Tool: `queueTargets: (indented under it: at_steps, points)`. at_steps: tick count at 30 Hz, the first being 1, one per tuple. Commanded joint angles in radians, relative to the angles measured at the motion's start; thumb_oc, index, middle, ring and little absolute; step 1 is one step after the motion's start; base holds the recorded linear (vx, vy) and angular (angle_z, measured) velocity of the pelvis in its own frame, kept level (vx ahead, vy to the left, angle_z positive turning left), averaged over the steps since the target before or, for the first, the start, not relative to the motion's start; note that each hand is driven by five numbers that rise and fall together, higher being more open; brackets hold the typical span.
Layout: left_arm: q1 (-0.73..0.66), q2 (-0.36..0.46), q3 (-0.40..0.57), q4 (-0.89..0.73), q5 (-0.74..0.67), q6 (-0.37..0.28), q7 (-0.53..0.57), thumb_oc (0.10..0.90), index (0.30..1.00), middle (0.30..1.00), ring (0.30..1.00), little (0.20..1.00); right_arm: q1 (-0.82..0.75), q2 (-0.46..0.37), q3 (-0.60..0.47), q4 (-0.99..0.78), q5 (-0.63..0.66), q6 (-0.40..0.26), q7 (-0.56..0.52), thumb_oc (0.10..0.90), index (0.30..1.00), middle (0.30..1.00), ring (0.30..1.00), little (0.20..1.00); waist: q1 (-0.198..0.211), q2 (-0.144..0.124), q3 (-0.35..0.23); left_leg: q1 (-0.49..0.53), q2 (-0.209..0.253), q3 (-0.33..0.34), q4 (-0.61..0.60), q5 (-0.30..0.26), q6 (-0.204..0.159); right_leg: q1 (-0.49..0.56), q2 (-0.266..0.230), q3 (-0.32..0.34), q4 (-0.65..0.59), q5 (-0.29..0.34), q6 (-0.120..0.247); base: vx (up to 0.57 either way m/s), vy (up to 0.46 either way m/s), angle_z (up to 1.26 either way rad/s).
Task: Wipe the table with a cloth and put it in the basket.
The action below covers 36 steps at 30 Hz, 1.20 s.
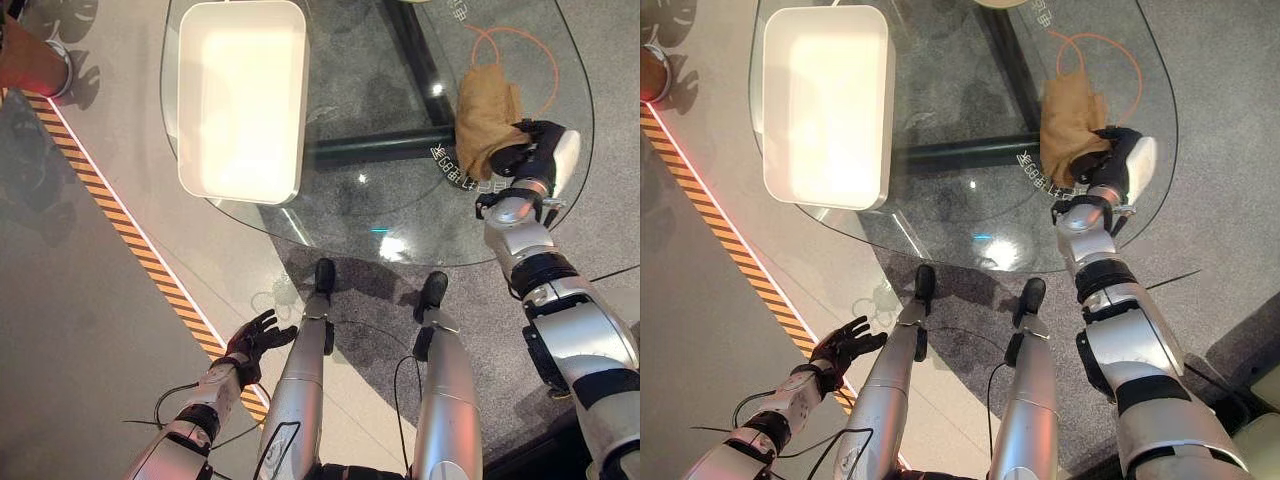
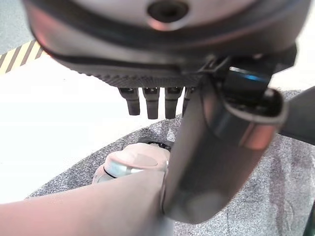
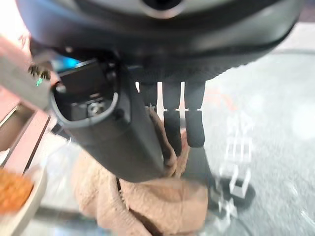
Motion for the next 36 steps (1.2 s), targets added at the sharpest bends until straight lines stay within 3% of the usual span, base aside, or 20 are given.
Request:
queueTargets:
  at_steps: [1, 17, 36]
  points:
    - [0.031, -0.024, -0.018, 0.042, -0.017, -0.025, 0.01, 0.8, 0.9, 0.9, 0.9, 0.9, -0.057, -0.027, 0.054, -0.092, -0.078, -0.033, 0.016, 0.1, 0.3, 0.3, 0.3, 0.2, 0.037, 0.027, -0.023, 0.028, -0.047, 0.077, 0.025, -0.052, 0.067, 0.016, 0.031, -0.016, -0.013, 0.006, -0.026, 0.0, 0.032, 0.01]
    - [0.025, -0.055, -0.032, 0.038, -0.003, -0.027, 0.024, 0.8, 0.9, 0.9, 0.9, 0.9, -0.014, 0.074, 0.081, -0.036, -0.134, 0.004, 0.069, 0.1, 0.3, 0.3, 0.3, 0.2, 0.05, 0.042, -0.023, 0.034, -0.051, 0.076, 0.02, -0.042, 0.067, 0.019, 0.022, -0.021, -0.008, 0.007, -0.031, 0.0, 0.0, 0.0]
    - [0.019, -0.071, -0.021, 0.013, 0.015, -0.016, 0.049, 0.8, 0.9, 0.9, 0.9, 0.9, 0.075, 0.199, 0.267, -0.264, -0.385, -0.013, 0.261, 0.1, 0.3, 0.3, 0.3, 0.2, 0.045, 0.03, -0.023, 0.021, -0.053, 0.075, 0.015, -0.025, 0.061, 0.007, 0.024, -0.018, -0.013, 0.015, -0.035, 0.0, -0.001, 0.01]
